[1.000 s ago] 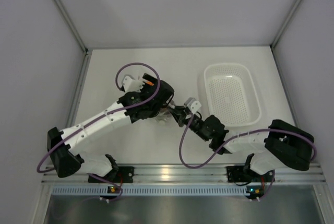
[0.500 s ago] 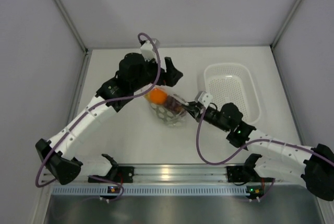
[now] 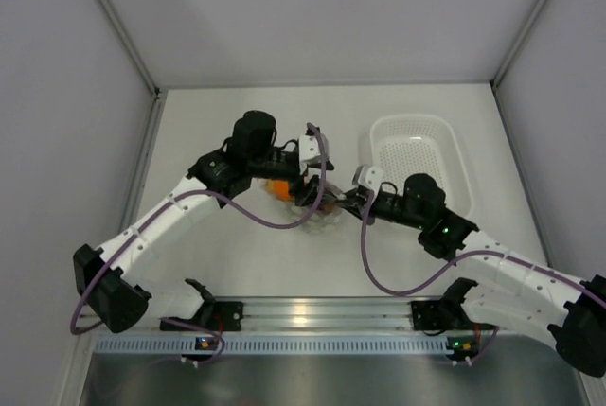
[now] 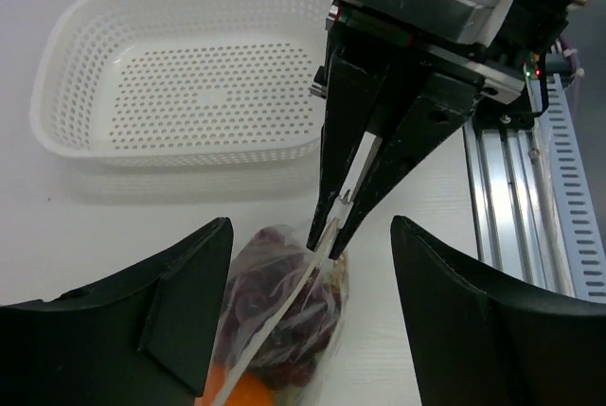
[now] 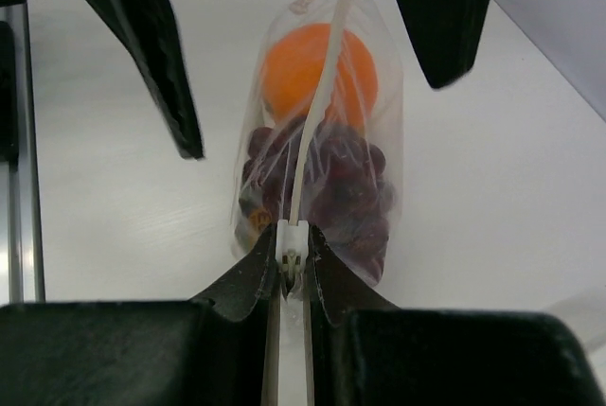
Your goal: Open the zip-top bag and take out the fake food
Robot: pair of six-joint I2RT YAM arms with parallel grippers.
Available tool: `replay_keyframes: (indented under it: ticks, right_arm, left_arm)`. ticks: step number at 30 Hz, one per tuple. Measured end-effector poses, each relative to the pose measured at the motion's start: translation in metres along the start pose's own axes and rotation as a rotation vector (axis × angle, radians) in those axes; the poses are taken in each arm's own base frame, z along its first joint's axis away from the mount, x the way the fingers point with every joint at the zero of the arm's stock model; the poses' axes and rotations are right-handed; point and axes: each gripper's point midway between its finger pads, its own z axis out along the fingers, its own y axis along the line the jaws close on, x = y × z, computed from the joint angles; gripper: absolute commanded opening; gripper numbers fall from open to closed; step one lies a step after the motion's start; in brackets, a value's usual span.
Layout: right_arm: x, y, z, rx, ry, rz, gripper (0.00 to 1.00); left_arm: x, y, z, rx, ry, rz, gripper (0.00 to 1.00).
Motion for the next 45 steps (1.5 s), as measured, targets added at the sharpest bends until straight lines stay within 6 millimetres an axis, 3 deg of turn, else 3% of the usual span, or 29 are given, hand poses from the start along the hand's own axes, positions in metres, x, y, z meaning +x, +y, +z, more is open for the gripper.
replay_keyframes:
  ticks: [5,7,8,11,13,16,17,18,21,26,29,30,33,39,45]
  right_arm:
    - [-0.001,0.002,-0.003,-0.038,0.034,0.013,0.0]
    - [-0.002,0.003,-0.003,-0.049,0.041,0.017,0.0]
    - [-0.002,0.002,-0.003,-0.048,0.044,0.018,0.0]
    - [-0.001,0.0,-0.003,-0.045,0.055,0.024,0.0]
    - [-0.001,-0.002,-0.003,-0.04,0.058,0.025,0.0]
    - [0.0,-0.005,-0.003,-0.034,0.062,0.029,0.01]
    - [0.0,-0.005,-0.003,-0.034,0.062,0.03,0.09]
    - [0.0,-0.005,-0.003,-0.036,0.061,0.032,0.29]
    - [-0.002,-0.005,-0.003,-0.04,0.05,0.043,0.4]
    - [-0.012,-0.009,-0.004,-0.038,-0.011,0.067,0.39]
    - [-0.016,-0.01,-0.005,-0.044,-0.046,0.087,0.29]
    - [-0.018,-0.01,-0.006,-0.048,-0.06,0.096,0.2]
    - [-0.026,-0.007,-0.006,-0.072,-0.093,0.112,0.07]
    - [-0.035,-0.002,-0.008,-0.097,-0.127,0.124,0.27]
    - [-0.039,0.001,-0.012,-0.101,-0.16,0.114,0.21]
  left_arm:
    - [0.03,0.012,0.019,0.073,0.1,-0.017,0.63]
    - [0.044,0.014,0.024,0.098,0.139,-0.046,0.47]
    - [0.05,0.013,0.026,0.113,0.155,-0.061,0.45]
    - [0.063,0.009,0.024,0.131,0.194,-0.087,0.11]
    - [0.065,0.008,0.023,0.14,0.2,-0.087,0.0]
    - [0.066,0.006,0.022,0.145,0.204,-0.087,0.0]
    - [0.065,0.006,0.022,0.145,0.204,-0.087,0.0]
    - [0.064,0.006,0.022,0.145,0.206,-0.089,0.0]
    - [0.059,0.008,0.02,0.139,0.201,-0.09,0.0]
    - [0.045,0.01,0.018,0.146,0.17,-0.078,0.0]
    - [0.043,0.005,0.019,0.168,0.158,-0.083,0.0]
    - [0.043,0.004,0.018,0.174,0.155,-0.085,0.0]
    - [0.041,0.002,0.018,0.187,0.146,-0.085,0.0]
    - [0.034,-0.003,0.016,0.205,0.125,-0.083,0.0]
    - [0.028,-0.005,0.015,0.22,0.11,-0.083,0.0]
